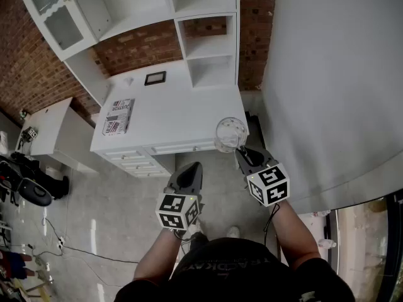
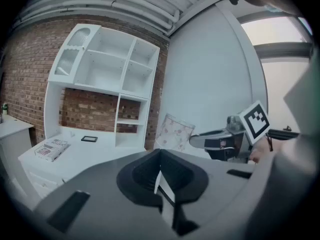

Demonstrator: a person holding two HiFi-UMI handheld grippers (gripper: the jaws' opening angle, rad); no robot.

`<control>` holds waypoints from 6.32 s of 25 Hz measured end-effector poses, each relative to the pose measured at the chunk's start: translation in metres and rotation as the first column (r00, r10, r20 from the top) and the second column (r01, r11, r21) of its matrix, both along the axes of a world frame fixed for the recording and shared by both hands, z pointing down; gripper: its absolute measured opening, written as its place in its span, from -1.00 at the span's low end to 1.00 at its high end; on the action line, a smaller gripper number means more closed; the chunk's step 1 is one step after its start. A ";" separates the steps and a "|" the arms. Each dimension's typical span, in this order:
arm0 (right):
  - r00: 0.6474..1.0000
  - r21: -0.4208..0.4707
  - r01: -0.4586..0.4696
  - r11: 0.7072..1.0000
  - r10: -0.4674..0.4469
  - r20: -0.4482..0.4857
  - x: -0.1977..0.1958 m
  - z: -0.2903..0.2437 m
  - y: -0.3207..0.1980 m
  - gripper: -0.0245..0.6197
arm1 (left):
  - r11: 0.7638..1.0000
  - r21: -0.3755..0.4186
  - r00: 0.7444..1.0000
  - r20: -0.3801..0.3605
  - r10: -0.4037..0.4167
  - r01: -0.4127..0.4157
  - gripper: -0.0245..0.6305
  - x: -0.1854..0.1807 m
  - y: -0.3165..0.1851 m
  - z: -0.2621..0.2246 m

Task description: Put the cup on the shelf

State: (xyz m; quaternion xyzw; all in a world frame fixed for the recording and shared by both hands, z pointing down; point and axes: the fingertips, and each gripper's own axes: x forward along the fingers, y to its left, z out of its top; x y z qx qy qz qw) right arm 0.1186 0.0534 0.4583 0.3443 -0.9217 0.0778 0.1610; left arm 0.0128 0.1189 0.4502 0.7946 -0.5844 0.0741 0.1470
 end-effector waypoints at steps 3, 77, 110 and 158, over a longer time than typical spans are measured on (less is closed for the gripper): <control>1.000 -0.004 -0.001 1.000 0.001 0.002 -0.001 0.001 -0.001 -0.79 | 1.000 -0.003 1.000 -0.003 0.003 -0.003 -0.91 0.001 -0.001 0.002; 0.991 -0.045 -0.135 0.990 0.135 -0.012 -0.155 0.007 -0.168 -0.79 | 0.988 -0.021 0.987 -0.034 0.154 -0.155 -0.91 -0.152 -0.166 0.011; 0.999 0.019 0.044 0.999 -0.043 -0.025 -0.097 -0.024 -0.396 -0.79 | 1.000 0.025 1.000 -0.006 -0.012 0.012 -0.91 -0.059 -0.348 -0.006; 0.983 -0.110 -0.133 0.985 0.118 -0.138 -0.185 0.031 -0.598 -0.79 | 0.994 -0.003 0.993 -0.018 0.113 -0.113 -0.91 -0.136 -0.507 0.006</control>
